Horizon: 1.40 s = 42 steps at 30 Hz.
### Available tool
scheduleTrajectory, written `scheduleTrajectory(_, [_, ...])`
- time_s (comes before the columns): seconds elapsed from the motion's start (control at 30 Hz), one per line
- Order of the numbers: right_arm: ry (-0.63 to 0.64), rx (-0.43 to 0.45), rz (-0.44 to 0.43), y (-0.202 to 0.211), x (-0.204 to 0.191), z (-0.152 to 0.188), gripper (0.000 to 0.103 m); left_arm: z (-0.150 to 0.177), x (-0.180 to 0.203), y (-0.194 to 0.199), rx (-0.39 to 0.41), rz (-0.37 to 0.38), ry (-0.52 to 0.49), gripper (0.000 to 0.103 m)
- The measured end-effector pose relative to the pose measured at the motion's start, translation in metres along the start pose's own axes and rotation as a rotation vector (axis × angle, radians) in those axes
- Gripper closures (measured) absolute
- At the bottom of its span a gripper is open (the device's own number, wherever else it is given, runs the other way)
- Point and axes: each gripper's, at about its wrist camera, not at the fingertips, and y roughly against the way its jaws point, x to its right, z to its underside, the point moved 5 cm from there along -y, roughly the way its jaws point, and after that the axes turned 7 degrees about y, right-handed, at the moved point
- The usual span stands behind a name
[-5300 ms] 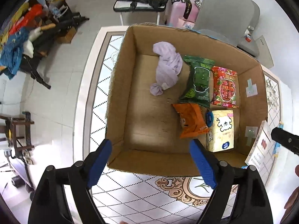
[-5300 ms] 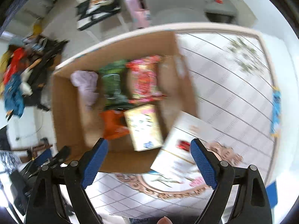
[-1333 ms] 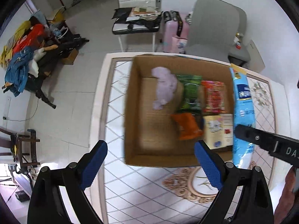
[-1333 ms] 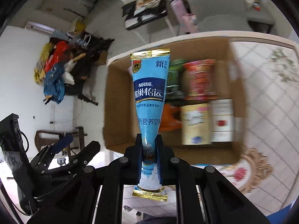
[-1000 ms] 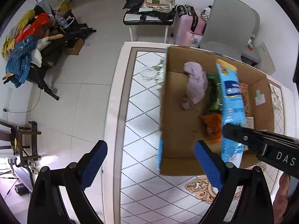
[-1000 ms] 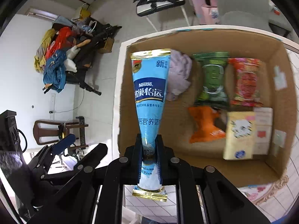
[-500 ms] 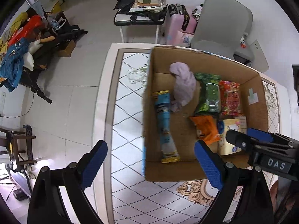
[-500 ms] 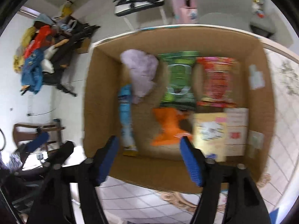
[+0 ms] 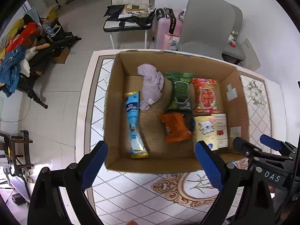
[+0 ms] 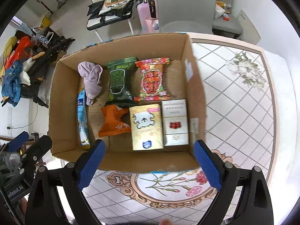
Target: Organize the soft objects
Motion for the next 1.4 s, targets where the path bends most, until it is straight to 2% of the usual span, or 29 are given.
scheduleTrajectory(0.43, [0.044,0.163,0.009,0.137,0.007,0.062,0.006,0.04,0.029,0.123,0.165,0.02,-0.024,0.008])
scheduleTrajectory(0.6, [0.062,0.213,0.027,0.185,0.01,0.084,0.006,0.054,0.029,0.159,0.199,0.018,-0.021,0.008])
scheduleTrajectory(0.83, [0.077,0.265,0.036,0.243,0.008,0.111,0.006,0.077,0.025,0.203,0.219,0.059,0.011,0.008])
scheduleTrajectory(1.1, [0.083,0.333,0.075,0.291,0.006,0.125,0.006,0.092,0.02,0.238,0.268,0.037,0.038,0.008])
scheduleTrajectory(1.4, [0.084,0.36,0.106,0.311,0.006,0.13,0.006,0.102,0.023,0.244,0.275,0.009,0.02,0.008])
